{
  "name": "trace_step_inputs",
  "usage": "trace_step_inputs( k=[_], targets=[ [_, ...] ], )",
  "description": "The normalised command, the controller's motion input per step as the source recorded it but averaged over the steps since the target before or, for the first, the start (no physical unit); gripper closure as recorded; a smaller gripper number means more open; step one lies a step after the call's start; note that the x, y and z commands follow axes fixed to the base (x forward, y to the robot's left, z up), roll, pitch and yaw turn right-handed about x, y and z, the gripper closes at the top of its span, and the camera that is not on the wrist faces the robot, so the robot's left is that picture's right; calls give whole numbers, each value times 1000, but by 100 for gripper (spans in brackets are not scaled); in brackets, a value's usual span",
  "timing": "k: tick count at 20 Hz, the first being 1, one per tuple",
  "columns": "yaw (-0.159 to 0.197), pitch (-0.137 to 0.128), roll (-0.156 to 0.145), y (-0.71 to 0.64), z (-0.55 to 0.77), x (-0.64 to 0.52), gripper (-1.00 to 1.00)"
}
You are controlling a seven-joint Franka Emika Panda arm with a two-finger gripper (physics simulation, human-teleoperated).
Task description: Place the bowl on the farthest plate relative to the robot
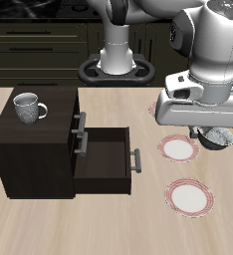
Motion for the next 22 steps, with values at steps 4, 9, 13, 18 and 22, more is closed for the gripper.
trace_step_inputs(
  k=[4,9,13,18,22],
  targets=[
    [-5,18,35,57,-200,15,100],
    [14,7,5,-1,-211,84,100],
    [24,8,-2,-34,-240,110,100],
    [8,7,-15,-63,-185,111,100],
    [-26,46,15,47,-430,97,100]
  ],
)
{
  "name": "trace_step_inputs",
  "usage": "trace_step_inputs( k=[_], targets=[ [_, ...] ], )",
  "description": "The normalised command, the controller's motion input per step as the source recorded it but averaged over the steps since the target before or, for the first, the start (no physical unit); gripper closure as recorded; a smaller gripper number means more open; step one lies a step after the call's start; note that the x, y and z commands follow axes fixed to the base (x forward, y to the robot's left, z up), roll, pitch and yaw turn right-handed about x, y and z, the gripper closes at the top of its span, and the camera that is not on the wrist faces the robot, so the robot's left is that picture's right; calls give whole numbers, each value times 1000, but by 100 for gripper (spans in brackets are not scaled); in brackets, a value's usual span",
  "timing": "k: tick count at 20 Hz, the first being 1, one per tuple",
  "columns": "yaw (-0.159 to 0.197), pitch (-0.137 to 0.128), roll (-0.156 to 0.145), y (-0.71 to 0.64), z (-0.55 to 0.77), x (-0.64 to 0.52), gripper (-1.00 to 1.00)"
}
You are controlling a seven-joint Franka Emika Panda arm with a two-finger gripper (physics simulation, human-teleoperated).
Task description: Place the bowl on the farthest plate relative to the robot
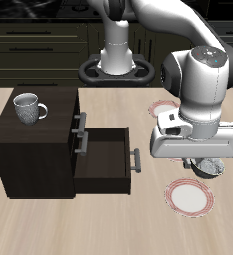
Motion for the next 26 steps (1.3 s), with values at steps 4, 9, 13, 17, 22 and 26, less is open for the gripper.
trace_step_inputs(
  k=[4,9,13,17,22,26],
  targets=[
    [-7,22,-2,17,-259,54,100],
    [-20,32,-1,23,-302,49,100],
    [16,50,9,1,-398,42,100],
    [-1,29,-21,-73,-240,71,100],
    [20,57,-9,9,-334,6,100],
    [4,67,34,26,-269,21,100]
  ],
)
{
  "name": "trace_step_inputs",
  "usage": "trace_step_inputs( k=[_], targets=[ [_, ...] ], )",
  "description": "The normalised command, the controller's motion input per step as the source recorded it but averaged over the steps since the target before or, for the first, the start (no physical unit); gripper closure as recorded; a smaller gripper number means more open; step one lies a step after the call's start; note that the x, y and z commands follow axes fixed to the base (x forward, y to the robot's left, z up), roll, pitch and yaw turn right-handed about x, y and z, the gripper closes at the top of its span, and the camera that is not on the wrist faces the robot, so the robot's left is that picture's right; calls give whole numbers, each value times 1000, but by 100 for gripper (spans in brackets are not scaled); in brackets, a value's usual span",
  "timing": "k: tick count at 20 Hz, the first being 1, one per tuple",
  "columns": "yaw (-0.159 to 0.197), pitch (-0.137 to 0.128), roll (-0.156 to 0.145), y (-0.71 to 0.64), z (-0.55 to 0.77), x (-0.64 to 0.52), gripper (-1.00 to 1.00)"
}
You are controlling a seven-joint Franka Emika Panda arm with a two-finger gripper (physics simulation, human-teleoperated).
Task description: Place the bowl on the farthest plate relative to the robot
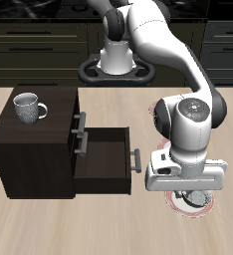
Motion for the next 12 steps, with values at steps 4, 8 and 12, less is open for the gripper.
trace_step_inputs(
  k=[4,8,12],
  targets=[
    [22,18,-22,-9,-46,29,-100],
    [13,-21,23,-9,161,-58,-100],
    [22,-35,14,53,258,-55,-100]
  ],
)
